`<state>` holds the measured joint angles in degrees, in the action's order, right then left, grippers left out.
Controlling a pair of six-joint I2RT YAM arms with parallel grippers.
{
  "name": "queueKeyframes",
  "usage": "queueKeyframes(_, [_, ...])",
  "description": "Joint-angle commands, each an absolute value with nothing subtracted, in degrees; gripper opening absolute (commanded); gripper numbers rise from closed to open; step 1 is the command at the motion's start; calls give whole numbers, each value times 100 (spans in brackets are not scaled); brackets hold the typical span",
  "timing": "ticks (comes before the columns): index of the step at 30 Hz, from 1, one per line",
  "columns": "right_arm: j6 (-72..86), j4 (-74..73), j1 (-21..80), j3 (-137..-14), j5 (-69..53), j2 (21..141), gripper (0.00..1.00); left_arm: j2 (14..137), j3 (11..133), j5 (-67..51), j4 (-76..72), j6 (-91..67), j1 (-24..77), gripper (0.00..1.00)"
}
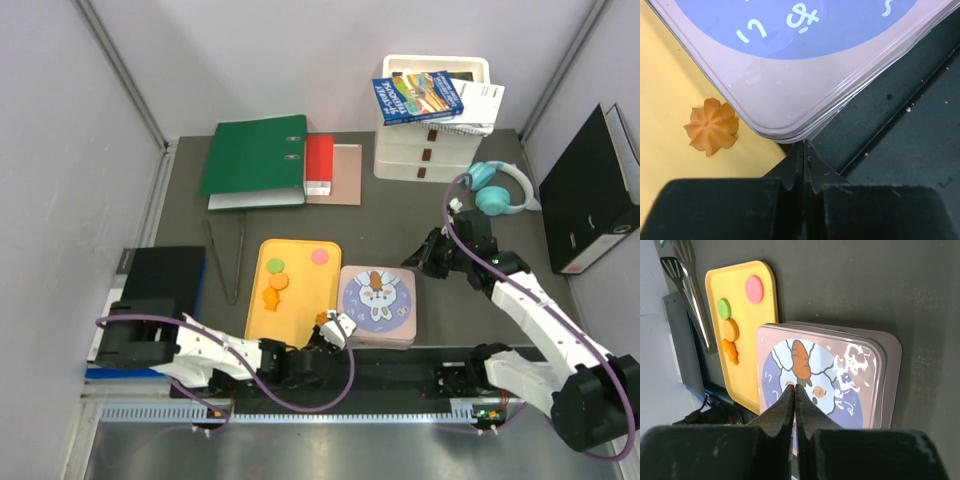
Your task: Pack the cookies
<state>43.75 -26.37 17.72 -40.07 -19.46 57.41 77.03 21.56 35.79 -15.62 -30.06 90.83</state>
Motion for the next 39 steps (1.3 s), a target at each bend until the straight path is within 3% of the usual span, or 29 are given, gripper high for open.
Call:
queueKeyframes(1, [4386, -2522, 1723, -4377, -1881, 5757, 0, 7979, 2496, 4052, -2048, -2936, 9062, 0])
queueKeyframes(10, [4272, -2628, 1635, -4535, -1898, 5836, 0, 8200, 2759, 3946, -2267, -2804, 8781, 0])
queueKeyframes(28, [4140, -2944, 1538, -4746, -1407, 5730, 0, 9342, 3744, 2506, -2057, -2900, 6998, 0])
queueKeyframes(39, [4833, -2541, 757, -4606, -773, 6248, 0, 9712, 4711, 1864, -1231, -2997, 6574, 0])
